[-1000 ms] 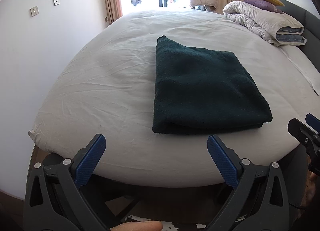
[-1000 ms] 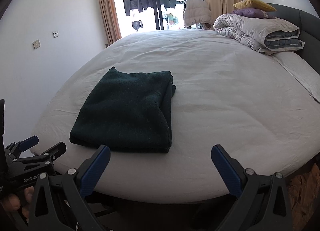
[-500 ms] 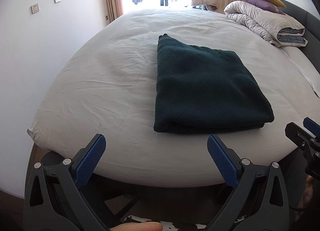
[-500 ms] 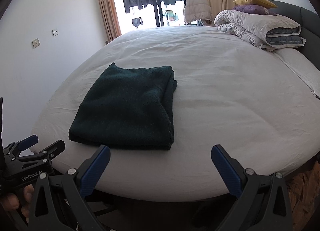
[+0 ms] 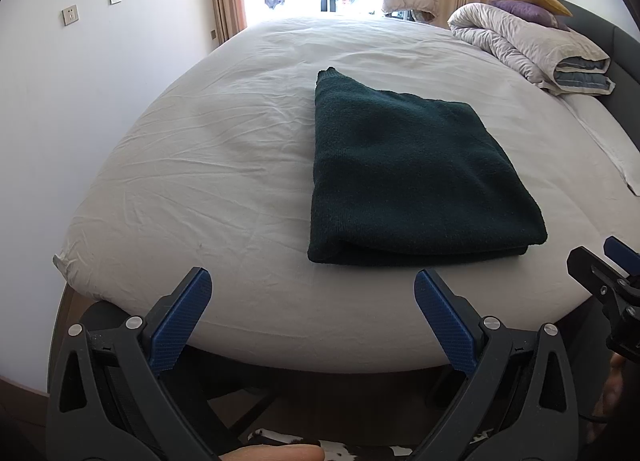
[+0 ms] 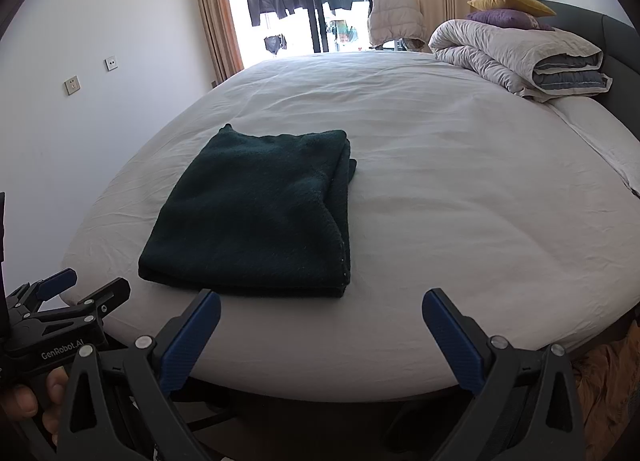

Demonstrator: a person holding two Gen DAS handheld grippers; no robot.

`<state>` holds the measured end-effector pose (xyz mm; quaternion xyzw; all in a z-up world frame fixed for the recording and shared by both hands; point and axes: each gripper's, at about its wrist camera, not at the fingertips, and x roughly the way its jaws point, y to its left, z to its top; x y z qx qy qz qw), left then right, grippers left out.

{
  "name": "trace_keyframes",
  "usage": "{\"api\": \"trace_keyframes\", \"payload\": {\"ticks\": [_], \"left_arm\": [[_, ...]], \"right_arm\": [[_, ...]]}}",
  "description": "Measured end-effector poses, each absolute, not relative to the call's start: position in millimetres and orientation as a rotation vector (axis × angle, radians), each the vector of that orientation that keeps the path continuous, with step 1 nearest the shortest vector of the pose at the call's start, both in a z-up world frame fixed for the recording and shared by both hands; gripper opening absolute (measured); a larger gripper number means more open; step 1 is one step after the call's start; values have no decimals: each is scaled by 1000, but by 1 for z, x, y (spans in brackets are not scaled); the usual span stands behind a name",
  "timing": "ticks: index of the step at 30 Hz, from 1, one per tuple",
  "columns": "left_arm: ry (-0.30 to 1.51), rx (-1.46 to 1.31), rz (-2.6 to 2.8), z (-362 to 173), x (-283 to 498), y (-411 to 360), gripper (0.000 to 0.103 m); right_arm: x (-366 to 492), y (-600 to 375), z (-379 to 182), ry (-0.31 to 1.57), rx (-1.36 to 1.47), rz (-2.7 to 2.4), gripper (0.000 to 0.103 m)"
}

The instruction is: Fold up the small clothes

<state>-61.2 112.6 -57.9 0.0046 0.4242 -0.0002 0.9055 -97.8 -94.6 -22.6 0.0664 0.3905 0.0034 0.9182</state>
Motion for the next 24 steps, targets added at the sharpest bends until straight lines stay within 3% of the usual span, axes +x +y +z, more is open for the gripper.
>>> {"api": "trace_keyframes", "payload": {"ticks": [24], "left_arm": [[883,9,-6,-61,-63,111,103]], "right_arm": [[-99,-93,-26,812,139,21,103]]}}
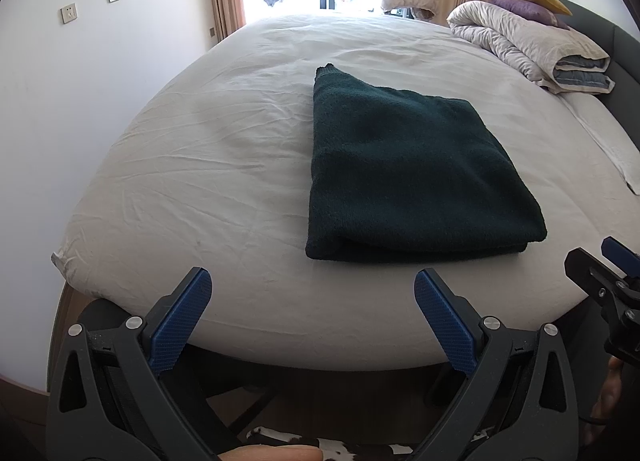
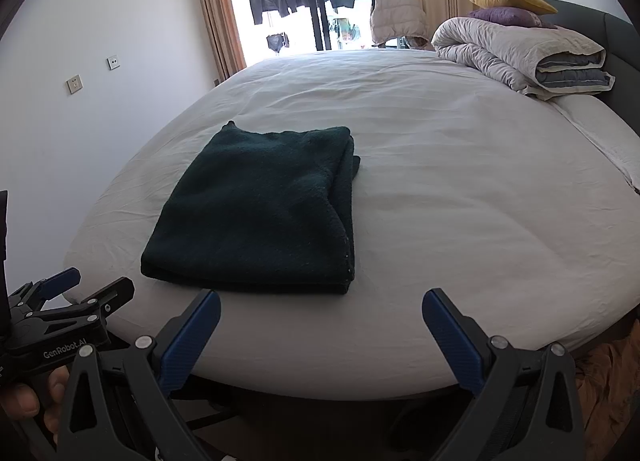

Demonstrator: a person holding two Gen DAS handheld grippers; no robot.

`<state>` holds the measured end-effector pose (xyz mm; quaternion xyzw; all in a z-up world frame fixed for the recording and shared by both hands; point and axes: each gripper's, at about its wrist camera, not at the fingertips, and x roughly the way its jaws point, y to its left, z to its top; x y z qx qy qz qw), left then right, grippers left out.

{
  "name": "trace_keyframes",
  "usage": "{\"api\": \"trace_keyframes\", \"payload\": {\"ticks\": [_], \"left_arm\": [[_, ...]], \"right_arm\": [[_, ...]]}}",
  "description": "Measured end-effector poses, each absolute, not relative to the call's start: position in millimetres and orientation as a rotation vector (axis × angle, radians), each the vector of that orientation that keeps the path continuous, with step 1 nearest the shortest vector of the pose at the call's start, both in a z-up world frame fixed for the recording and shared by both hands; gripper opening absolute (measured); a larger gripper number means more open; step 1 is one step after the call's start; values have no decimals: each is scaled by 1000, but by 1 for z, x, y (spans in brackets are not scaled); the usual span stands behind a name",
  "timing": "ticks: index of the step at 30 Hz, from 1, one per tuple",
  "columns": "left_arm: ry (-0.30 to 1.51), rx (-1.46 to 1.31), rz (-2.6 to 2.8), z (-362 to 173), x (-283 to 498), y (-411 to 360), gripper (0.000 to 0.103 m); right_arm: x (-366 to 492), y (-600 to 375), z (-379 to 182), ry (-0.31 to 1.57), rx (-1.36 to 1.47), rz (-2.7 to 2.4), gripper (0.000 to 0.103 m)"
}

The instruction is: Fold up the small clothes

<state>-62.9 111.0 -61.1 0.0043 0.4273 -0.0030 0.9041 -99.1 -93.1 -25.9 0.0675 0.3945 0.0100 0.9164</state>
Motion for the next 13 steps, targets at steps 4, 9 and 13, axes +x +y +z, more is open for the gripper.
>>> {"api": "trace_keyframes", "payload": {"ticks": [4,9,13], "left_arm": [[882,12,-4,-61,-63,111,103],[880,18,-4,-62,-63,109,103],[871,11,-6,-60,-63,109,103]], "right_arm": [[-99,-93,-26,812,140,20,103],[-99,-94,-27,815,143,22,103],[-99,-94,-27,814,143,23,103]]}}
